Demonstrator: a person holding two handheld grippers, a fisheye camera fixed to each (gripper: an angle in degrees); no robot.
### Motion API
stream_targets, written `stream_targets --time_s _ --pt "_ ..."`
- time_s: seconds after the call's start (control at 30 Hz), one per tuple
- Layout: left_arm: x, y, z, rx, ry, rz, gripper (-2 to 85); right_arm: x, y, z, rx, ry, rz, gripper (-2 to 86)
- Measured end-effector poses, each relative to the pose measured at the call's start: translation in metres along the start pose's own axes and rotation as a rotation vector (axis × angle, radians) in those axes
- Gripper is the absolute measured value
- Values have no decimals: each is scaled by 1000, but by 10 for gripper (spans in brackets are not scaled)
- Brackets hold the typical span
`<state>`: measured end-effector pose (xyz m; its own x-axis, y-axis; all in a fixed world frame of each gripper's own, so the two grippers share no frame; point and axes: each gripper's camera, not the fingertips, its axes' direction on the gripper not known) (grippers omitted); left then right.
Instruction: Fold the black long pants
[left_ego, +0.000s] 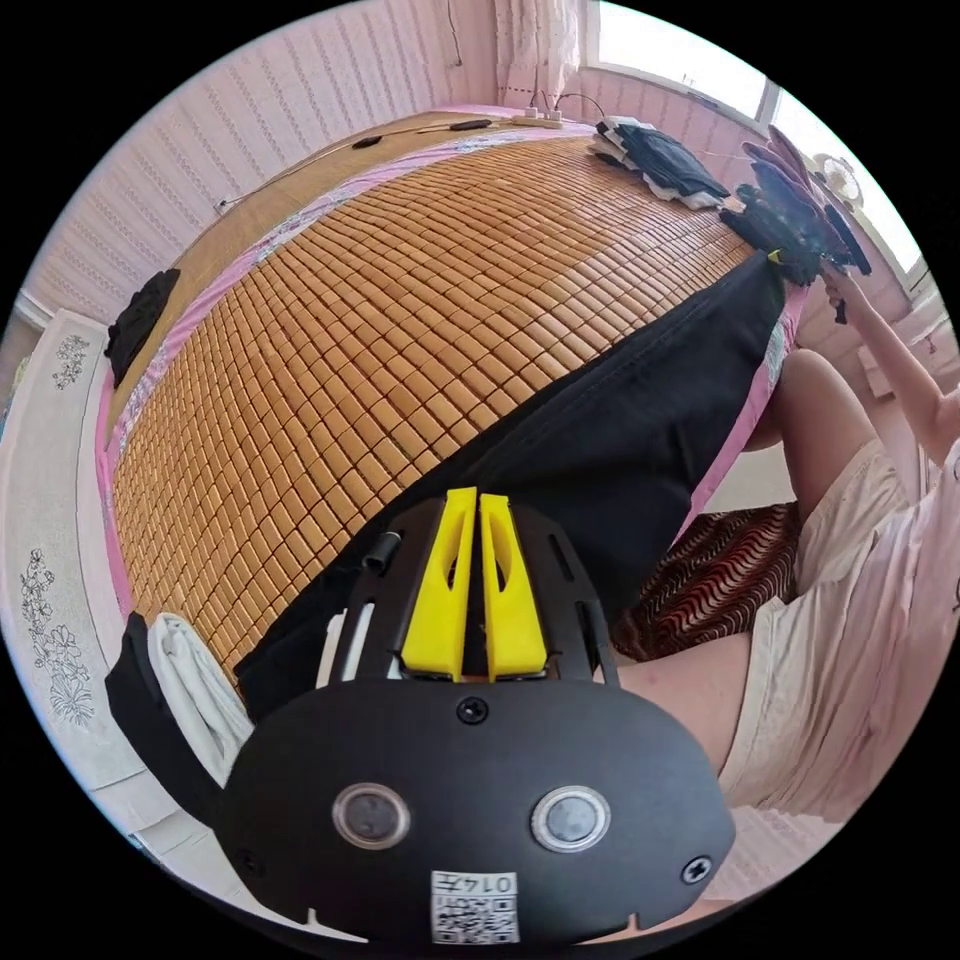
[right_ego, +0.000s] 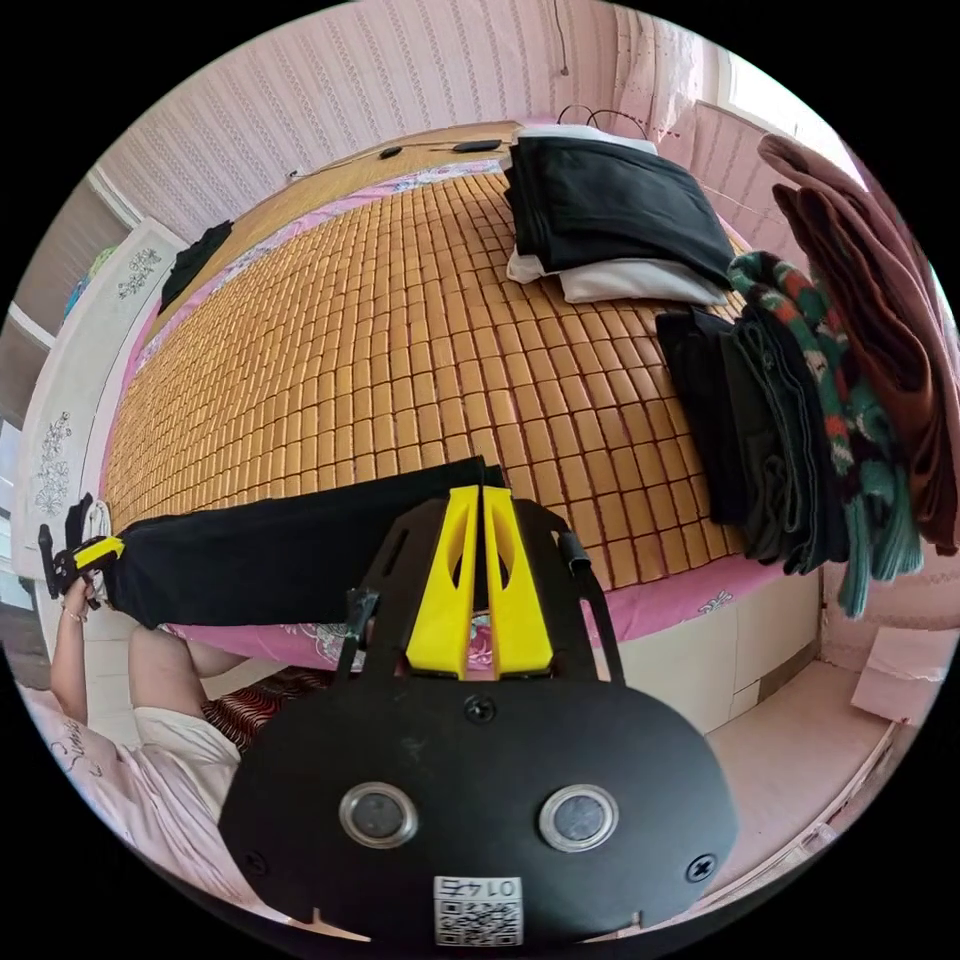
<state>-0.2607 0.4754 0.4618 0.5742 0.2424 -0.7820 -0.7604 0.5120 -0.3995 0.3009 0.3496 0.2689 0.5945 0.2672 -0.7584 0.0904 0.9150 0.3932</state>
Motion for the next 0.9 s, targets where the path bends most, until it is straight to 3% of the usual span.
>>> stream_targets --time_s 0.13,0.27,0.33,0.4,0.53,0.63,0.8,0.9 --pt "-12 -1 49 -101 42 -58 -9 -8 4 12 -8 77 61 -4" --pt "-28 14 52 -58 95 -132 -9 -41 23 -3 82 88 2 -3" --pt "-32 19 53 -49 97 -138 -9 -61 22 16 -32 57 -80 -4" --pt "-36 25 54 -56 90 -141 -9 -78 23 52 -187 181 -162 -5" --pt "-42 37 54 -32 93 -162 -7 -85 19 57 -135 172 -169 -4" --pt "-51 58 44 63 155 -209 -2 -98 15 68 -160 304 -231 -4" --pt "-76 142 16 213 124 -429 13 -100 -2 86 -228 510 -209 -4" --pt "-98 202 4 236 41 -598 42 -112 -16 83 -253 527 -151 -3"
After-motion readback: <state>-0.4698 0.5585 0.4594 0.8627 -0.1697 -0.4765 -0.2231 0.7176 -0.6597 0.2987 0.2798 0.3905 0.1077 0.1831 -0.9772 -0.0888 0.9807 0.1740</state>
